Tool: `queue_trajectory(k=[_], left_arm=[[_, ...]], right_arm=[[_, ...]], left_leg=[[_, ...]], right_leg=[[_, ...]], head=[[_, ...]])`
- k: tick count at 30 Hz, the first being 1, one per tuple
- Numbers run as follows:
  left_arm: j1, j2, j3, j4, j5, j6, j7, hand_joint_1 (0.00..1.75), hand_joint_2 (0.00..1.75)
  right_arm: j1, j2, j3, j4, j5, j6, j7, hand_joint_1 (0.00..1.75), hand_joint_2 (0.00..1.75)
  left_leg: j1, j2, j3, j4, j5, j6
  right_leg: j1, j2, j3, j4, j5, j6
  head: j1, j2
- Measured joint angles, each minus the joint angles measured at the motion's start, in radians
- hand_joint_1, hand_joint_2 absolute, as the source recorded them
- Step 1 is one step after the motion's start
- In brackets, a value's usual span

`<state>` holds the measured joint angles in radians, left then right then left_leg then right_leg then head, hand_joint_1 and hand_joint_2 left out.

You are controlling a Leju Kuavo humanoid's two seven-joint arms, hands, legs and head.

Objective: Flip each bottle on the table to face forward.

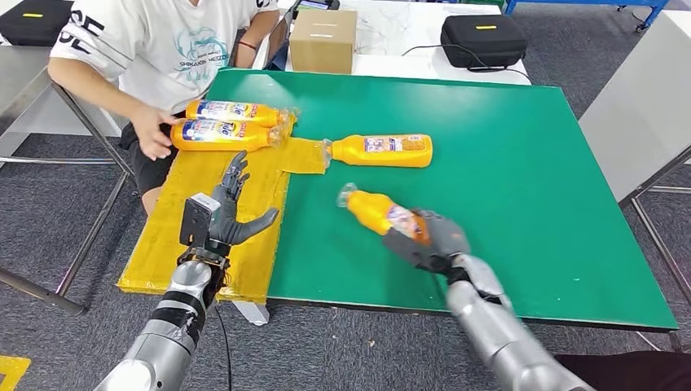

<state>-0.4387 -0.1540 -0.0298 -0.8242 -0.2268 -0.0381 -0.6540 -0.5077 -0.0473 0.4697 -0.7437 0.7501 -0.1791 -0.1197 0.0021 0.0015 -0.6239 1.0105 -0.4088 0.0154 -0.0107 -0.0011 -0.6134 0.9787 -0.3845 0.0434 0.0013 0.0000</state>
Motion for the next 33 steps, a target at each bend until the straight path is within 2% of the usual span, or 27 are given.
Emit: queue_trajectory(k=[3,6,11,17,23,33], left_arm=[[-0.001,-0.009,-0.008,0.007,-0.023,0.020,0.011,0.00,1.75],[-0.003,-0.018,-0.025,0.017,-0.049,0.040,0.017,0.00,1.75],[-0.011,-0.038,-0.053,0.032,-0.056,0.040,0.024,0.00,1.75],[-0.018,-0.047,-0.081,0.041,-0.029,0.009,0.063,0.00,1.75],[-0.022,-0.055,-0.124,0.042,0.039,-0.103,0.104,0.00,1.75],[-0.023,-0.058,-0.154,0.041,0.100,-0.155,0.119,0.00,1.75]], right_arm=[[0.041,0.046,-0.011,-0.049,-0.043,-0.035,-0.039,1.75,1.75],[0.095,0.116,-0.026,-0.103,-0.090,-0.116,-0.093,1.75,1.75],[0.137,0.204,-0.028,-0.145,-0.106,-0.168,-0.113,1.75,1.75],[0.140,0.255,-0.028,-0.146,-0.155,-0.229,-0.144,1.75,1.75],[0.103,0.296,-0.028,-0.103,-0.192,-0.271,-0.191,1.75,1.75],[0.080,0.322,-0.027,-0.061,-0.207,-0.280,-0.216,1.75,1.75]], left_leg=[[0.001,-0.001,-0.002,0.000,0.001,0.000],[0.001,-0.002,-0.004,0.000,0.001,-0.001],[0.001,-0.002,-0.007,0.000,0.001,-0.001],[0.001,-0.001,-0.010,0.000,0.001,0.000],[0.001,-0.002,-0.011,0.000,0.001,0.000],[0.001,-0.002,-0.011,0.000,0.001,0.000]], right_leg=[[0.001,0.000,-0.001,0.000,0.000,-0.001],[0.001,0.000,-0.004,0.001,-0.001,-0.001],[0.001,0.000,-0.006,0.001,-0.001,-0.001],[0.000,0.000,-0.008,0.001,0.000,-0.001],[0.000,0.000,-0.009,0.001,0.000,-0.001],[0.000,0.000,-0.010,0.001,0.000,-0.001]], head=[[0.001,0.000],[0.001,0.000],[0.000,0.000],[0.001,0.000],[0.001,0.000],[0.001,0.000]])
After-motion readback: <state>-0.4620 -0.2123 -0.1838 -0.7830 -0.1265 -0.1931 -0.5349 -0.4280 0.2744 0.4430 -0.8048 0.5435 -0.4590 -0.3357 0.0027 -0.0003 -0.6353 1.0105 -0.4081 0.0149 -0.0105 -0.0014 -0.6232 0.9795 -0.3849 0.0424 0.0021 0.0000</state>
